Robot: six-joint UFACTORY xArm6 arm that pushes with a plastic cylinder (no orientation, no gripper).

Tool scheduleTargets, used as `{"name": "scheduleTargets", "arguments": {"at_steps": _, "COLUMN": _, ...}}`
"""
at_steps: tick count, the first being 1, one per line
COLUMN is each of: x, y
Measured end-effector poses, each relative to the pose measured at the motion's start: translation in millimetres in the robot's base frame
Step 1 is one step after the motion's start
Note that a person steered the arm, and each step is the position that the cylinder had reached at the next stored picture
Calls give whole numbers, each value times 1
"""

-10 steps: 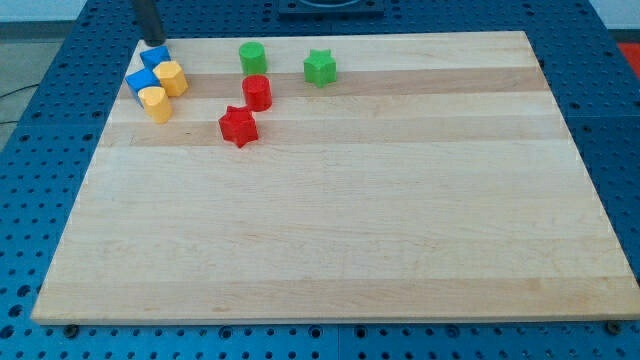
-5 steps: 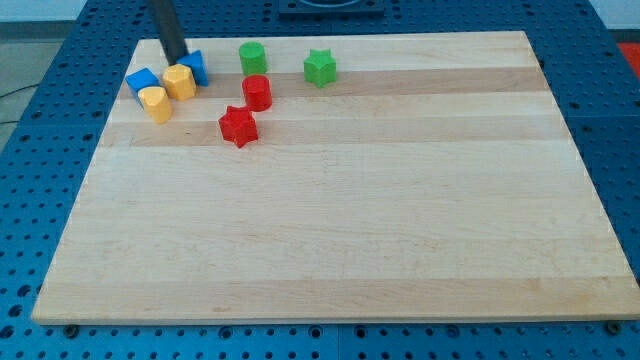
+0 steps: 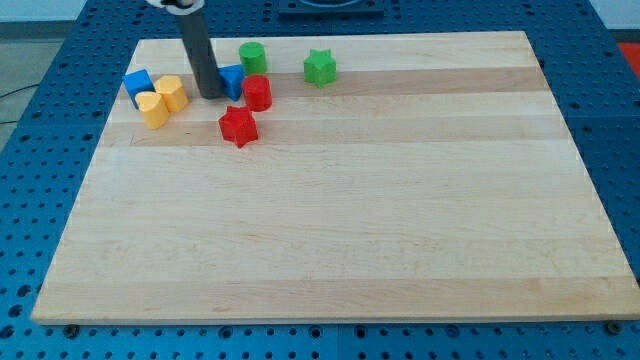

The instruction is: Place the blue triangle below the green star

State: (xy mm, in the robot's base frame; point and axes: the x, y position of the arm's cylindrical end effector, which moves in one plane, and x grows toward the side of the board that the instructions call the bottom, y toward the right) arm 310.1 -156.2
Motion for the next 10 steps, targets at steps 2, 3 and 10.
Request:
{"name": "scheduleTargets", "arguments": {"at_steps": 2, "x": -33, "y": -21}}
{"name": "scheduleTargets", "arguments": {"at_steps": 3, "x": -38, "y": -10}}
{"name": "scheduleTargets", "arguments": {"at_steps": 10, "x": 2, "y": 133}}
